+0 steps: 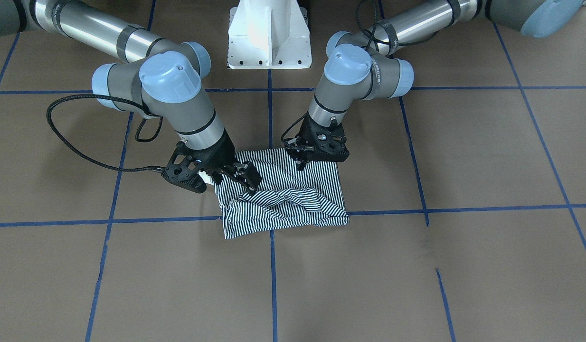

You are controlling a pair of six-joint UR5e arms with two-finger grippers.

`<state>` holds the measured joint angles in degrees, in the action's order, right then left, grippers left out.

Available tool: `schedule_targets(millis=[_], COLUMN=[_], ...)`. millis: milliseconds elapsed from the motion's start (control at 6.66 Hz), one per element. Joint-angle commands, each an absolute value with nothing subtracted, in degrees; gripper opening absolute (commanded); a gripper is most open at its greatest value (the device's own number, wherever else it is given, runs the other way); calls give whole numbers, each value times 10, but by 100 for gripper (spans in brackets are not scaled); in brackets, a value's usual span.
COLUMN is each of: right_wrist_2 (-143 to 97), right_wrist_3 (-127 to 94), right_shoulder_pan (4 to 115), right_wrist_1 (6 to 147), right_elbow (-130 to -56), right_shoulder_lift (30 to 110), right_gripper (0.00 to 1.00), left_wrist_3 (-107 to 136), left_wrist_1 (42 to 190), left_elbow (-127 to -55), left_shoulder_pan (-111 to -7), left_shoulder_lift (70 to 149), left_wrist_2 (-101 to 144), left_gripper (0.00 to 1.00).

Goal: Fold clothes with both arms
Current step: 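Fold the near half over toward the far edge with both grippers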

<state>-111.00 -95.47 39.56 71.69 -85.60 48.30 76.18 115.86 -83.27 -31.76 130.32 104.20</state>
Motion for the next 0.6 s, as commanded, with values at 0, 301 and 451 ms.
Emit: schedule_targets(millis=[0, 301, 451], right_wrist_2=[-1107, -1107, -1102], right_wrist_3=[-955, -955, -956], right_shoulder_pan=[391, 387, 375], right_wrist_1=[717, 717, 717], right_elbow=[-860, -874, -875], right_shoulder_lift=[490, 504, 507], right_gripper=[100, 100, 100], left_wrist_3=[724, 676, 652], left_wrist_1=[1169, 1252, 1253], left_elbow=[-700, -600, -599], left_shoulder_pan=[-357, -427, -457], left_shoulder_lift=[1389, 1414, 1415], left_wrist_2=[1032, 1033, 1037], left_gripper=[0, 0, 0])
